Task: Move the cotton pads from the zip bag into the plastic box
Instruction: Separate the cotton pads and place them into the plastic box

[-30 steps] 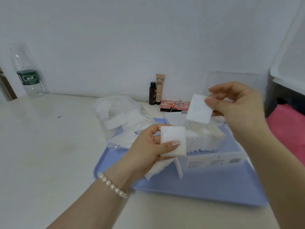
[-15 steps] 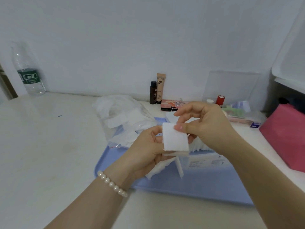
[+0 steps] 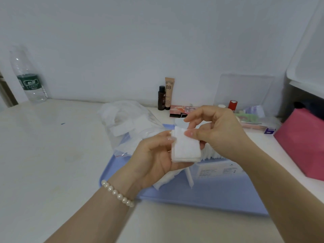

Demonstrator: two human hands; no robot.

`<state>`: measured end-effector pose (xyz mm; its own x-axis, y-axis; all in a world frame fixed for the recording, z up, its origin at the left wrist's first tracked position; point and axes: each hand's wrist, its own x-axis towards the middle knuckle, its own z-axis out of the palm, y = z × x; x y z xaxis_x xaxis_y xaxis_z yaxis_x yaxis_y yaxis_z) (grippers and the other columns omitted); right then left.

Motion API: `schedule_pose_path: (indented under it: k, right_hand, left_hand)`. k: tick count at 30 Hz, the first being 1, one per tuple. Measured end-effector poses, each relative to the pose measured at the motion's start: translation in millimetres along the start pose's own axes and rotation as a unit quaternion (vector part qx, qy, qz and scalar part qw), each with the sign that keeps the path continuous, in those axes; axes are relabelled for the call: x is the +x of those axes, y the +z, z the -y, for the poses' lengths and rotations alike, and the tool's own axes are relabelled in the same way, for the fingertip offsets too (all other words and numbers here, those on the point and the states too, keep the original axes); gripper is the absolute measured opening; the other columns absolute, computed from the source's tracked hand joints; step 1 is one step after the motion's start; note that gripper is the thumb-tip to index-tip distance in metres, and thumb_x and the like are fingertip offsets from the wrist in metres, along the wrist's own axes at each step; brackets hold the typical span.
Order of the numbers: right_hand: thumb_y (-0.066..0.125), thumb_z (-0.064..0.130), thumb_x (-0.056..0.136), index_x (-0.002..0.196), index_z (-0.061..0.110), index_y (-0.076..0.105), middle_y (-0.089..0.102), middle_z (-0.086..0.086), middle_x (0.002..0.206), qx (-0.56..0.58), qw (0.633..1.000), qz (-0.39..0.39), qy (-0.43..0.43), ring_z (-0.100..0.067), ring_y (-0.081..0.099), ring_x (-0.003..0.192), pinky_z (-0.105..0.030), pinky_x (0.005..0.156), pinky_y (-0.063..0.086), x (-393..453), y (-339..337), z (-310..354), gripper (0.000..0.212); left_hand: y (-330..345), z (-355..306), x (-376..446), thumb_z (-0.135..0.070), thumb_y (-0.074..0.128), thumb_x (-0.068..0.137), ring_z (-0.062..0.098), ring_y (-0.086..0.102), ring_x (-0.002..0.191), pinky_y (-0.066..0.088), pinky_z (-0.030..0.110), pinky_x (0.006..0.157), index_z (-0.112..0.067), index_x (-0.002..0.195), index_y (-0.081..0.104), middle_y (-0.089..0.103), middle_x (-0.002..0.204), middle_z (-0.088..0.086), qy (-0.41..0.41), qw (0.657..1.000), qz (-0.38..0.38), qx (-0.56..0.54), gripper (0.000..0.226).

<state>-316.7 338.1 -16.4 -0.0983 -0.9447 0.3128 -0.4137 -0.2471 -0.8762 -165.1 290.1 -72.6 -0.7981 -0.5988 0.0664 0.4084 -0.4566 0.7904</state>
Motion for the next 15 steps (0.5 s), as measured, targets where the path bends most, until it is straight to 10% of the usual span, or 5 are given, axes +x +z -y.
schedule_pose_path:
  k: [6, 15]
  right_hand:
    - [0.071, -0.011, 0.071, 0.077, 0.014, 0.065, 0.064, -0.008, 0.073, 0.003, 1.0, 0.018, -0.006, -0.026, 0.057, 0.048, -0.032, 0.047, 0.054, -0.7, 2.4, -0.6, 0.026]
    - [0.082, 0.009, 0.064, 0.088, 0.017, 0.067, 0.053, 0.004, 0.064, -0.071, 0.994, 0.057, 0.058, -0.001, 0.046, 0.041, -0.016, 0.046, 0.04, 2.1, -14.5, -1.5, 0.03]
  left_hand:
    - [-1.0, 3.8, 0.5, -0.005, 0.065, 0.07, 0.036, 0.067, 0.095, 0.058, 0.036, 0.063, -0.006, 0.128, 0.047, 0.065, 0.11, 0.023, 0.002, 0.99, -0.076, 0.117, 0.06]
    - [-1.1, 8.0, 1.9, 0.015, 0.064, 0.059, 0.041, 0.063, 0.1, 0.059, 0.039, 0.061, -0.013, 0.123, 0.047, 0.06, 0.116, 0.027, -0.006, 0.985, -0.065, 0.159, 0.072]
